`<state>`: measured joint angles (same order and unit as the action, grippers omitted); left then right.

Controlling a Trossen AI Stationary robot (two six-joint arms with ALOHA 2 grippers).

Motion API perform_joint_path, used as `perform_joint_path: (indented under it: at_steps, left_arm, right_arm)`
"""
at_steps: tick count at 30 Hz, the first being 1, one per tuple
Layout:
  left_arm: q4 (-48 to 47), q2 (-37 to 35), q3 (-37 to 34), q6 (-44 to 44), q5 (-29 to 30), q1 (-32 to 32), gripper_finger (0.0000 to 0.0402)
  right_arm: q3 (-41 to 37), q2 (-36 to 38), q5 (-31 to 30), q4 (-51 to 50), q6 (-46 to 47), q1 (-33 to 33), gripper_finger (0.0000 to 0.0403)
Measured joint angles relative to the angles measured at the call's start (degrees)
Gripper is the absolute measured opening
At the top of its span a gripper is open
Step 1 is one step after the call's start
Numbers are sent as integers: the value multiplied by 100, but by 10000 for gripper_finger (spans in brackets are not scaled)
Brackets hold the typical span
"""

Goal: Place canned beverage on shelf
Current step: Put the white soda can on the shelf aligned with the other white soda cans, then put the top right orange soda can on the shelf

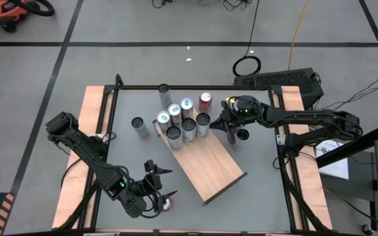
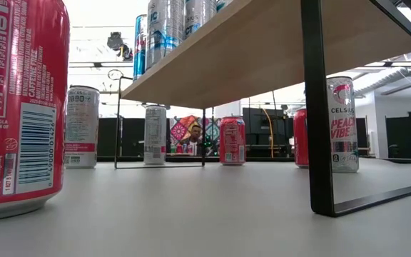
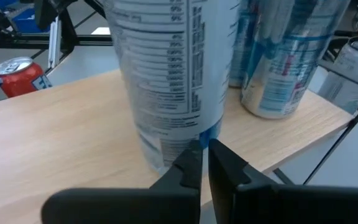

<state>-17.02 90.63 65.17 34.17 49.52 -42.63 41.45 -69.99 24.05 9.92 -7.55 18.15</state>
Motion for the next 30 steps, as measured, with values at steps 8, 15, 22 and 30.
perform_joint_path:
  at_steps: [8, 15, 22, 30]
  left_arm:
    - [2, 0, 0, -4, 0, -14, 368]
    - [2, 0, 0, -26, 15, -13, 368]
    - [8, 0, 0, -15, 26, -13, 368]
    - [7, 13, 0, -159, 29, -13, 368]
  right_arm:
    - [0, 72, -7, -133, 46, -139, 0]
    - [0, 72, -253, 7, 110, -214, 0]
    - [0, 71, -308, 57, 112, -220, 0]
    - [2, 634, -433, -249, 876, -452, 0]
